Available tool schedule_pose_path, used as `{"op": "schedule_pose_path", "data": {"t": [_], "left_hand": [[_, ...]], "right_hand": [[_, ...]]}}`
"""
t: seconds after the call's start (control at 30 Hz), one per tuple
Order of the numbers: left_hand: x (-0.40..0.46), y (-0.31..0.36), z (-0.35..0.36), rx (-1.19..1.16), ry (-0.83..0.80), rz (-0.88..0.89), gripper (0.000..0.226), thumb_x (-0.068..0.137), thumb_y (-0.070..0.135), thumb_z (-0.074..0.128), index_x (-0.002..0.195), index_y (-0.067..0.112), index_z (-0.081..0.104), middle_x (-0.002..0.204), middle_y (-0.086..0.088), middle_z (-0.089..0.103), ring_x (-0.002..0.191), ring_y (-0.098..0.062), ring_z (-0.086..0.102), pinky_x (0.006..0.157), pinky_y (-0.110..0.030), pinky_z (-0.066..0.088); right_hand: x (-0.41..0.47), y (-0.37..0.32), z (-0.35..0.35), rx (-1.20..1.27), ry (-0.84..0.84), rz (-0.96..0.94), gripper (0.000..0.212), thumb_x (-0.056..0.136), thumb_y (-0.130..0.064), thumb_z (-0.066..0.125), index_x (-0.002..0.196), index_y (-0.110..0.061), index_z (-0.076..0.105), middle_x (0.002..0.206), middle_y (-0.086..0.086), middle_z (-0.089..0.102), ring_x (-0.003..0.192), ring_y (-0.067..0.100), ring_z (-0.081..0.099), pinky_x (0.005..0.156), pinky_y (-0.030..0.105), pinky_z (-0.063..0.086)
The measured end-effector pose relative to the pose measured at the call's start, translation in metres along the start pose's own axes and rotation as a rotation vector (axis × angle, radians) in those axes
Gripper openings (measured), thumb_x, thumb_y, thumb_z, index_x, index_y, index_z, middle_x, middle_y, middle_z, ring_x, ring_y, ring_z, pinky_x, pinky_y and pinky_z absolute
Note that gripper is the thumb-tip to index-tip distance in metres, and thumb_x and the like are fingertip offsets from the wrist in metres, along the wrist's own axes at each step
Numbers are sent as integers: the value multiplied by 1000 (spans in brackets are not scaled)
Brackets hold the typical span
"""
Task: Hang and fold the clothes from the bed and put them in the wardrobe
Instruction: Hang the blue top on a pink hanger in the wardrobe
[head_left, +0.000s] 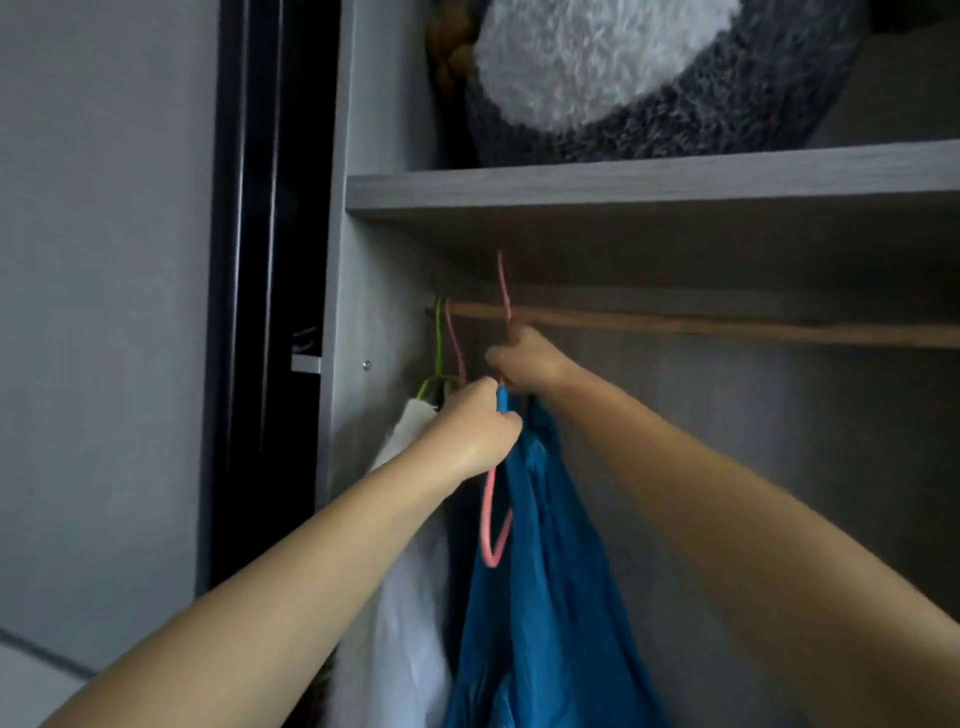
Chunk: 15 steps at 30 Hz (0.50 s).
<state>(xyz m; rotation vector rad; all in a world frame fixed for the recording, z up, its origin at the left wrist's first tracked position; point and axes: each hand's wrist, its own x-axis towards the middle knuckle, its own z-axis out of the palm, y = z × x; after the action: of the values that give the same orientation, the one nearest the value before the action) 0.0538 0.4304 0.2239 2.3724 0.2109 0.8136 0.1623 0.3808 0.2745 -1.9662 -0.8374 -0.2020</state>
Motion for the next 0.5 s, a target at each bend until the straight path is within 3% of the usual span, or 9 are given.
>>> {"op": "schedule_pose_path", "data": {"t": [0.07,0.1,0.17,0.23,0.37,0.43,0.5], "left_hand": [[10,-12,1,295,53,13,21,94,14,42,112,9,51,111,-9,56,99,-28,54,71,-29,38],[14,-20,4,444,81,32,27,94,12,41,119,10,50,124,-9,54,113,-28,51,86,-33,38],[18,-37,15,648,111,55,45,93,9,40,138,15,40,148,-4,37,138,-21,30,112,-42,19],[22,-50,23,742,95,42,57,94,7,38,149,17,24,158,1,18,147,-18,9,117,-50,0],[20,-67,28,851,101,60,59,96,5,29,152,14,13,160,-3,12,148,-18,2,116,-53,-2],[13,-73,26,870,120,69,60,96,5,27,153,13,9,159,-5,13,148,-19,2,115,-54,1],[10,-77,24,911,139,78,60,97,9,33,152,10,10,159,-7,14,148,-21,3,115,-57,4]], "right_hand": [[14,7,12,-22,-34,34,53,94,-14,50,143,0,31,115,14,60,90,19,58,75,27,49],[19,12,18,-24,-56,40,58,94,-15,50,146,-2,27,118,16,61,91,20,60,76,28,52],[28,26,32,-39,-82,39,66,94,-19,51,150,-6,19,125,18,59,101,27,62,85,34,53],[35,39,43,-36,-133,52,73,95,-24,49,152,-9,7,133,19,54,115,31,57,98,36,48],[34,44,50,-59,-198,56,85,96,-29,48,151,-11,-14,136,16,53,124,30,52,104,30,40],[34,46,46,-50,-216,37,85,95,-29,54,152,-8,-5,136,15,53,125,26,51,108,32,38],[16,42,37,-53,-259,9,63,95,-22,56,147,-4,26,133,16,54,120,23,51,108,33,37]]}}
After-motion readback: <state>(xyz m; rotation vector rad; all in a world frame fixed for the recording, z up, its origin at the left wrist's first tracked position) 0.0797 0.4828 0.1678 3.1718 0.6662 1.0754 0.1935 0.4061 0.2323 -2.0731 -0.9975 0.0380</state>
